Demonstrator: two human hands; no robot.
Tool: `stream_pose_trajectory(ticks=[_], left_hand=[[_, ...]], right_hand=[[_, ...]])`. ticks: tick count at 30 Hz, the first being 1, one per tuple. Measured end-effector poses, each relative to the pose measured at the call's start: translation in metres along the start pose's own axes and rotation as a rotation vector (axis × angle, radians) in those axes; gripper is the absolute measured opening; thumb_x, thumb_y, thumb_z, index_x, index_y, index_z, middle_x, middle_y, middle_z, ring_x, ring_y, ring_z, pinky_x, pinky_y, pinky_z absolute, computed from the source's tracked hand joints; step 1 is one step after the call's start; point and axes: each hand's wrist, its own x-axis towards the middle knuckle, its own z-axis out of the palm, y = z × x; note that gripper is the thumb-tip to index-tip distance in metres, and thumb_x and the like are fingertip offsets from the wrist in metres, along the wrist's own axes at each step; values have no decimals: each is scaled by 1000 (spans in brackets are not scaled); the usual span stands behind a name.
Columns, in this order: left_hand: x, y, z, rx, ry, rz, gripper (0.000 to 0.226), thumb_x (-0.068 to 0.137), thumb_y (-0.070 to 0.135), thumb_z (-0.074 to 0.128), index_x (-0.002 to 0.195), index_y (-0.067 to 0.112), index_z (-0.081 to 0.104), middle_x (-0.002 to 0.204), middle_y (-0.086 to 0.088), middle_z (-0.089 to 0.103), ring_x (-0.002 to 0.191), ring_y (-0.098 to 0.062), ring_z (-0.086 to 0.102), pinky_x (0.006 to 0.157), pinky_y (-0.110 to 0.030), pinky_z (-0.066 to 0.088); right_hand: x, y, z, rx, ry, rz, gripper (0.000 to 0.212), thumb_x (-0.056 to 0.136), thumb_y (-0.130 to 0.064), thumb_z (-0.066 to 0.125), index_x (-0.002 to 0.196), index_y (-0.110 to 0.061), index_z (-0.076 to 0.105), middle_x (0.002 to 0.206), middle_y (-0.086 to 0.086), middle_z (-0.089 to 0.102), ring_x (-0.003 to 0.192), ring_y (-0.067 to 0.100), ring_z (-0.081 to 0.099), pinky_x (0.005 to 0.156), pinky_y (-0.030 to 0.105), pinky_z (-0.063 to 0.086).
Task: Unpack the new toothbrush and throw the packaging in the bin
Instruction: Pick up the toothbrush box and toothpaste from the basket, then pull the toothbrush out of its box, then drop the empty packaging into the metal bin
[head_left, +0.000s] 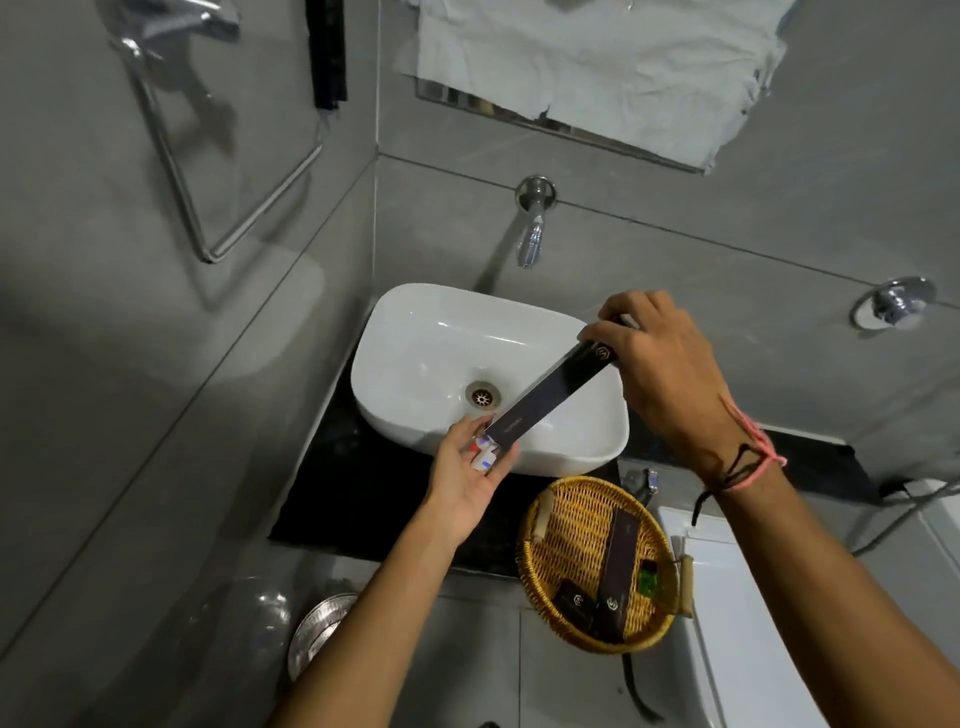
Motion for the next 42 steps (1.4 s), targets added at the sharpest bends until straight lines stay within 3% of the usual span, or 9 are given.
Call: stream_pose_trajectory(ticks=[8, 13, 22, 26, 28, 30, 34, 38, 42], left_hand=[[-8, 10, -41, 82, 13, 48, 41, 79, 18, 77, 114, 0, 67, 111, -18, 74, 105, -26, 71, 76, -29, 61], [-25, 18, -70, 255, 55, 243, 20, 79, 3, 73, 99, 2, 75, 98, -13, 77, 99, -20, 73, 77, -21, 59], [-104, 26, -121, 306, 403, 512, 15, 84, -12, 59, 91, -1, 68, 80, -9, 77, 75, -15, 75, 70, -21, 62], [-142, 11, -146, 357, 508, 591, 19, 86, -13, 57, 85, 0, 71, 79, -7, 79, 78, -15, 75, 74, -23, 62], [-160, 3, -164, 347, 567, 611, 27, 86, -14, 55, 80, 4, 74, 79, -6, 79, 79, -15, 75, 76, -23, 62], [-177, -7, -184, 325, 637, 606, 30, 85, -17, 54, 78, 5, 74, 76, -6, 79, 74, -15, 75, 71, -23, 63], [-204, -38, -239, 287, 828, 559, 28, 84, -19, 54, 82, 1, 73, 74, -9, 79, 71, -18, 76, 61, -19, 60], [-209, -79, -313, 230, 1009, 445, 25, 86, -20, 52, 104, -10, 64, 94, -18, 70, 88, -28, 67, 61, -19, 62], [-192, -110, -395, 251, 1045, 381, 21, 84, -18, 58, 100, -7, 66, 95, -21, 72, 79, -28, 71, 64, -21, 62]], right_hand=[[-12, -2, 8, 69, -49, 72, 43, 88, -5, 72, 127, -22, 67, 130, 6, 58, 117, 29, 52, 86, 41, 52], [-37, 20, 33, 210, -120, 194, 41, 86, -7, 74, 125, -19, 69, 127, 10, 60, 117, 32, 53, 89, 46, 54], [-119, -3, 107, 959, -245, 524, 38, 83, -14, 79, 120, -11, 68, 104, 3, 68, 98, 21, 65, 93, 41, 56], [-143, -56, 123, 1310, -351, 579, 28, 80, -9, 83, 104, -9, 69, 79, -3, 69, 74, 13, 65, 73, 13, 54], [-153, -86, 128, 1421, -436, 554, 27, 76, -4, 85, 96, -11, 70, 74, 0, 76, 69, 20, 71, 68, 26, 58], [-162, -118, 136, 1413, -522, 506, 30, 72, -5, 88, 96, -10, 70, 82, 9, 78, 78, 27, 75, 77, 43, 61], [-193, -180, 166, 1358, -716, 382, 29, 67, -19, 92, 80, -29, 68, 71, -12, 75, 68, 0, 73, 71, 29, 60], [-235, -233, 227, 1180, -886, 375, 27, 62, -33, 92, 76, -26, 70, 72, -9, 77, 74, 13, 74, 68, 32, 59], [-281, -270, 314, 1080, -990, 388, 24, 62, -33, 90, 72, -25, 69, 66, -11, 73, 68, 11, 72, 60, 33, 61]])
